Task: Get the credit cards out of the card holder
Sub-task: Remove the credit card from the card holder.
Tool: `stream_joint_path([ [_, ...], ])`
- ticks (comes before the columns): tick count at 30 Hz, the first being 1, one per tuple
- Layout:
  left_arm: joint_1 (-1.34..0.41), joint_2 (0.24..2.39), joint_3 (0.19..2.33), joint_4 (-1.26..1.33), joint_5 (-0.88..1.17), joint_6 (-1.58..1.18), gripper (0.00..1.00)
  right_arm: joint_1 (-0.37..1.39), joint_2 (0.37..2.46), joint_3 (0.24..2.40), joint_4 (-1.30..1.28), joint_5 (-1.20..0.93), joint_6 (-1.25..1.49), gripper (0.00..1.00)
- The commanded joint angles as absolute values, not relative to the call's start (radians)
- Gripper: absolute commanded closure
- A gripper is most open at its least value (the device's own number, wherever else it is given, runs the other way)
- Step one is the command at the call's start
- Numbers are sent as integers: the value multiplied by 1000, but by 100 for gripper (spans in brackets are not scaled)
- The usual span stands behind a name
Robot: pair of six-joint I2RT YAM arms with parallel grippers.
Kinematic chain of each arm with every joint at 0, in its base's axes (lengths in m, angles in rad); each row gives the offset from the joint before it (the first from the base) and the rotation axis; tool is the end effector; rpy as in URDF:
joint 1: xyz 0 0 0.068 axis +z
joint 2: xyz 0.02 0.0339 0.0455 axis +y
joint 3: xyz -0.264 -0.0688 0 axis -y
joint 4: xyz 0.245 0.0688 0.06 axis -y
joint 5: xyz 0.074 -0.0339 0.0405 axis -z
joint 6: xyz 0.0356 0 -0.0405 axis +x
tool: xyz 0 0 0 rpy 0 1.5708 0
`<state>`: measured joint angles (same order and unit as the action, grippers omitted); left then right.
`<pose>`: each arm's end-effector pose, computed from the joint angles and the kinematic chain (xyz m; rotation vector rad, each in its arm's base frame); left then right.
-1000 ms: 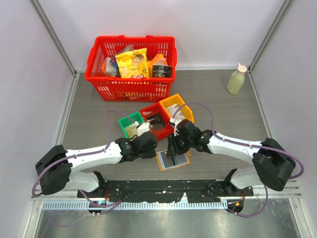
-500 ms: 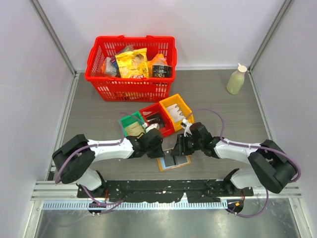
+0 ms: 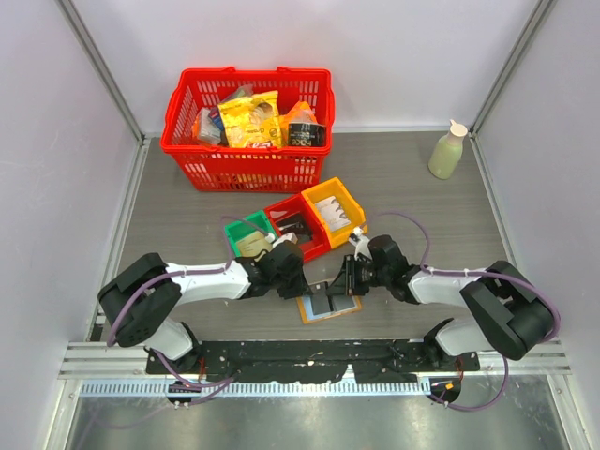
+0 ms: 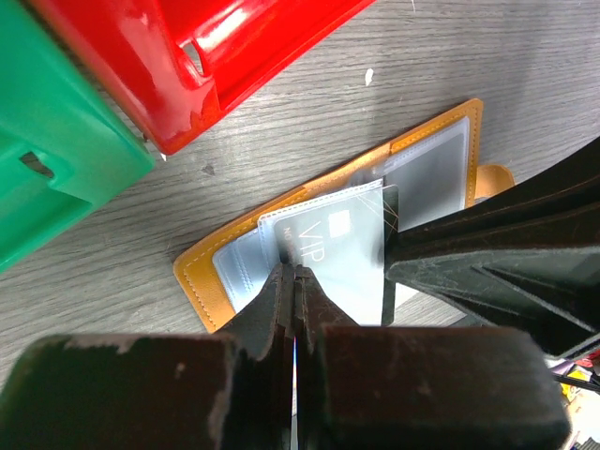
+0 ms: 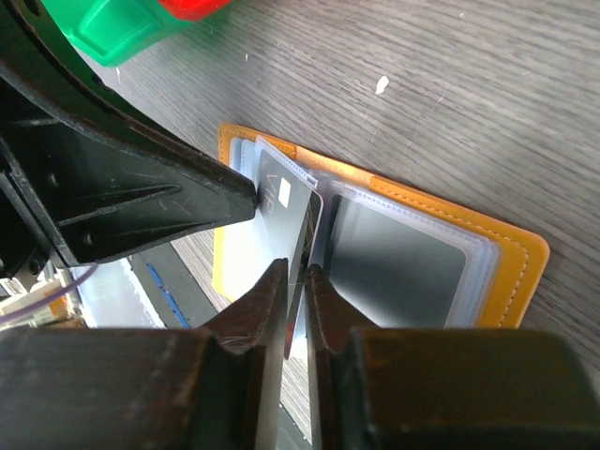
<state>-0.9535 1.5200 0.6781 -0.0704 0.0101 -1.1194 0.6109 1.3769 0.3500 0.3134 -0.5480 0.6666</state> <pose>0.1627 -0.2298 0.1477 -0.2193 2.6938 -0.8017 0.1746 0.1449 0.1256 -0.2495 2.4896 1.2361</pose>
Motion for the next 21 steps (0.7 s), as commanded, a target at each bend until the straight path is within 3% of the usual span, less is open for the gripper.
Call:
stream_joint_path([
  [1,-951,1528,647,-115,-5,-1114,100,586,1368,321,460,-621,713,85],
  [5,-951,1532,644,-118,-6,-1112,100,565,1371,296,518,-656,718,99],
  [19,-951,1559,643,-132,-25,-1104,100,453,1384,255,493,-706,692,99],
  [21,-950,1560,649,-135,-23,-1103,100,454,1397,258,495,-719,693,95],
])
